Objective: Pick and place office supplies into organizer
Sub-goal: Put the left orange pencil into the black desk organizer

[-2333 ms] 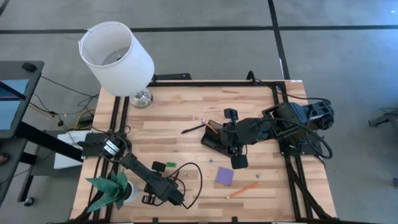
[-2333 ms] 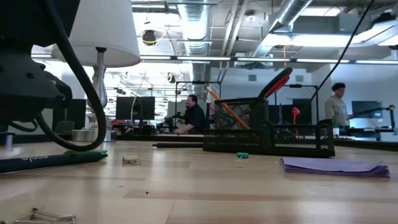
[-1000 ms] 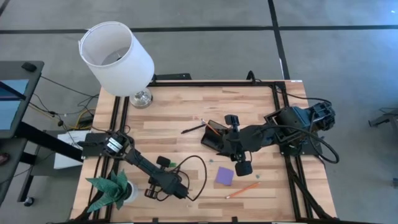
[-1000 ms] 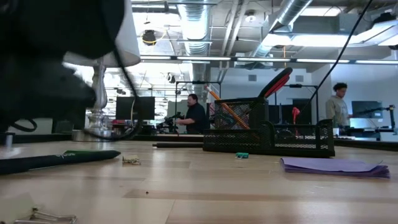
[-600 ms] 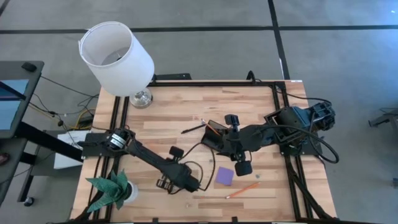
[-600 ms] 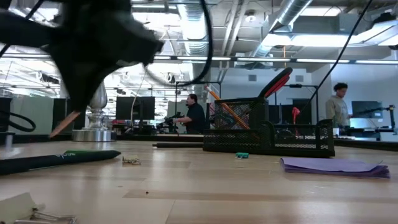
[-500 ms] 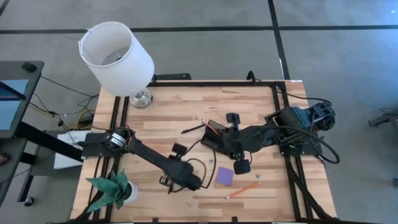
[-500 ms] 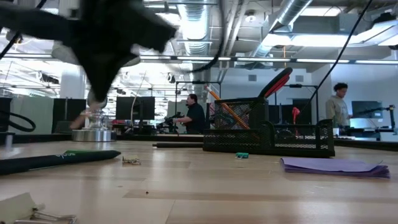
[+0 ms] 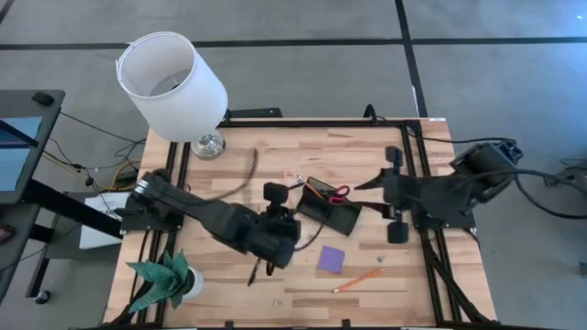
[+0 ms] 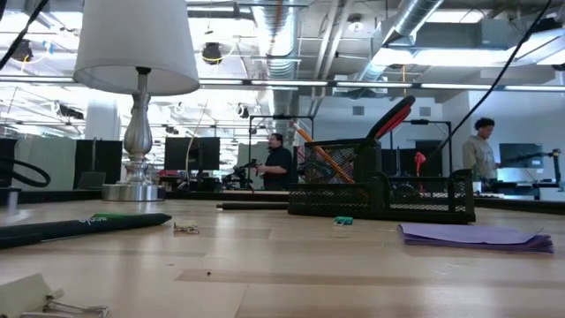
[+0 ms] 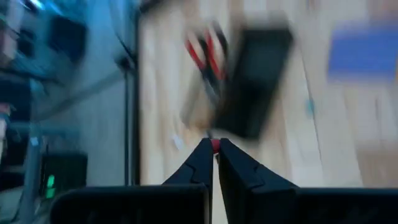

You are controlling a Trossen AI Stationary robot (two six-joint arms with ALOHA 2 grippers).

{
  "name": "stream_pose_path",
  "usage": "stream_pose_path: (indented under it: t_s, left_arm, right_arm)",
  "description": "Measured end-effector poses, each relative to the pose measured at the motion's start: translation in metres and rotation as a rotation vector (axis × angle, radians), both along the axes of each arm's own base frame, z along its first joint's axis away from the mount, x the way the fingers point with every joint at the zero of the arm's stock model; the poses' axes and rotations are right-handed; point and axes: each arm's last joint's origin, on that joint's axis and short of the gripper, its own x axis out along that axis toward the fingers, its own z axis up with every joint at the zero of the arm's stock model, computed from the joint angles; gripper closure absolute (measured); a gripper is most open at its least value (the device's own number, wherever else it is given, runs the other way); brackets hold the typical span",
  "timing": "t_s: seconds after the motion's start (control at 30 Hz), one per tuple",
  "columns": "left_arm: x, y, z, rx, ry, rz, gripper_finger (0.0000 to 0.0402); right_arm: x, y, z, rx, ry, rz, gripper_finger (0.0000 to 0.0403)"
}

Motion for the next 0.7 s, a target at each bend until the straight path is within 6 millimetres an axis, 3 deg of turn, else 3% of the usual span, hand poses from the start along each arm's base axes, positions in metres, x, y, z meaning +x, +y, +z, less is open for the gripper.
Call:
stream_pose_path:
  t_s: [0.13, 0.23, 0.4, 0.7]
  left_arm:
    - [0.001, 0.004, 0.039, -0.048, -0.245, -0.076, 0.0401]
    - [0.007, 0.008, 0.049, -0.084, -0.321, -0.111, 0.0401]
    - [0.018, 0.019, 0.045, -0.174, -0.318, -0.147, 0.0401]
    - [0.053, 0.043, 0.011, -0.280, -0.240, -0.147, 0.0401]
  right_arm:
    - [-0.006, 0.008, 0.001, 0.021, -0.004, 0.028, 0.0274]
    - [-0.008, 0.014, -0.001, 0.017, 0.000, 0.053, 0.0274]
    - [-0.006, 0.023, -0.004, 0.008, 0.004, 0.071, 0.0274]
    - [-0.009, 0.028, -0.004, 0.024, -0.011, 0.052, 0.0274]
